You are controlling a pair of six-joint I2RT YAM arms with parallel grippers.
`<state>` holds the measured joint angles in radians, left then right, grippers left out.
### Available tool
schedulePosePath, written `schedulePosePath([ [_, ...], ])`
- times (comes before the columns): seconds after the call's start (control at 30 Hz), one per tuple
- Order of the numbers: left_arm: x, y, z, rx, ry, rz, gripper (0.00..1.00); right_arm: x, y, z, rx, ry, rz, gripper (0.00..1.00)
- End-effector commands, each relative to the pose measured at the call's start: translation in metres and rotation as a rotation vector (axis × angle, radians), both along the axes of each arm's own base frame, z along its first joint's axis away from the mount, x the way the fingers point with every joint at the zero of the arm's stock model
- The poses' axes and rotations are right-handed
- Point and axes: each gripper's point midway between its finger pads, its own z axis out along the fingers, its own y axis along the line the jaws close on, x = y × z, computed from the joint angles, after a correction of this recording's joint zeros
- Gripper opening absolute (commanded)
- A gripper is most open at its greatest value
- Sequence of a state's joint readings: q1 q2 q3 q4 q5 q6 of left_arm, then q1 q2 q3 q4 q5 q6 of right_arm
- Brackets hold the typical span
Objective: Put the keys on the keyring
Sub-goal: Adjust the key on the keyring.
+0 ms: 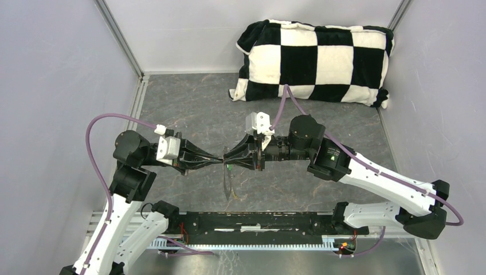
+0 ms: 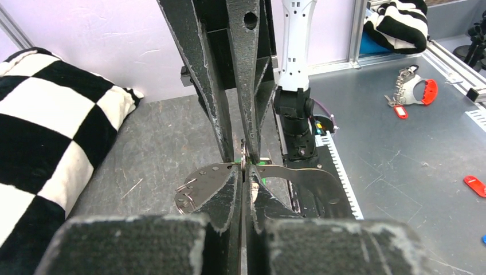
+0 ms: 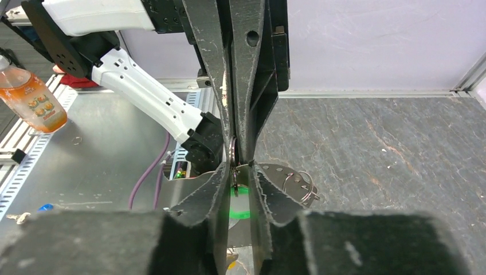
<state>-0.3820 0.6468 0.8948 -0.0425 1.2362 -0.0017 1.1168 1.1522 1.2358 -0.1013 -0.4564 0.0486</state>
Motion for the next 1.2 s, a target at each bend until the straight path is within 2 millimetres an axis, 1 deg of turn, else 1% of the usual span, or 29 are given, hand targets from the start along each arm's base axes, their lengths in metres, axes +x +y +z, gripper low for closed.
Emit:
schedulePosePath([
  [0.0,-0.008,0.002,0.013,-0.014,-0.037,-0.013,0.02,-0.005,0.002,0.032,0.085,-0.032,0.037,0.18],
  [0.13,-0.005,0.002,0.007,-0.002,-0.036,-0.009,0.02,-0.005,0.004,0.029,0.067,-0.03,0.044,0.01],
  [0.27,0.001,0.001,-0.009,0.035,-0.007,0.005,0.03,-0.004,0.007,0.02,0.031,-0.019,0.047,0.0],
  [0.3,0.003,0.001,-0.016,0.056,0.02,0.011,0.09,-0.003,0.007,0.016,0.01,-0.014,0.042,0.0],
  [0.37,0.006,0.001,-0.026,0.092,0.042,0.024,0.3,0.001,0.008,0.007,-0.042,-0.008,0.028,0.0],
  [0.4,0.007,0.002,-0.028,0.11,0.04,0.028,0.34,0.003,0.009,0.004,-0.067,-0.005,0.019,0.0],
  [0.5,0.008,0.006,-0.036,0.167,0.025,0.035,0.37,0.011,0.005,-0.013,-0.164,-0.009,-0.02,0.01],
  [0.6,0.011,0.007,-0.039,0.196,0.02,0.046,0.37,0.018,0.002,-0.027,-0.252,-0.007,-0.048,0.01],
  [0.67,0.012,0.008,-0.039,0.201,0.018,0.053,0.34,0.02,0.0,-0.037,-0.311,-0.003,-0.053,0.01],
  [0.77,0.015,0.007,-0.038,0.202,0.018,0.054,0.29,0.022,0.001,-0.046,-0.375,0.004,-0.051,0.01],
  [0.83,0.016,0.006,-0.039,0.206,0.023,0.051,0.27,0.024,0.001,-0.048,-0.396,0.005,-0.055,0.01],
  [0.93,0.016,0.007,-0.043,0.224,0.029,0.044,0.27,0.024,0.001,-0.051,-0.424,0.003,-0.06,0.01],
  [1.17,0.018,0.009,-0.059,0.283,0.039,0.035,0.27,0.023,0.006,-0.047,-0.439,-0.006,-0.05,0.01],
])
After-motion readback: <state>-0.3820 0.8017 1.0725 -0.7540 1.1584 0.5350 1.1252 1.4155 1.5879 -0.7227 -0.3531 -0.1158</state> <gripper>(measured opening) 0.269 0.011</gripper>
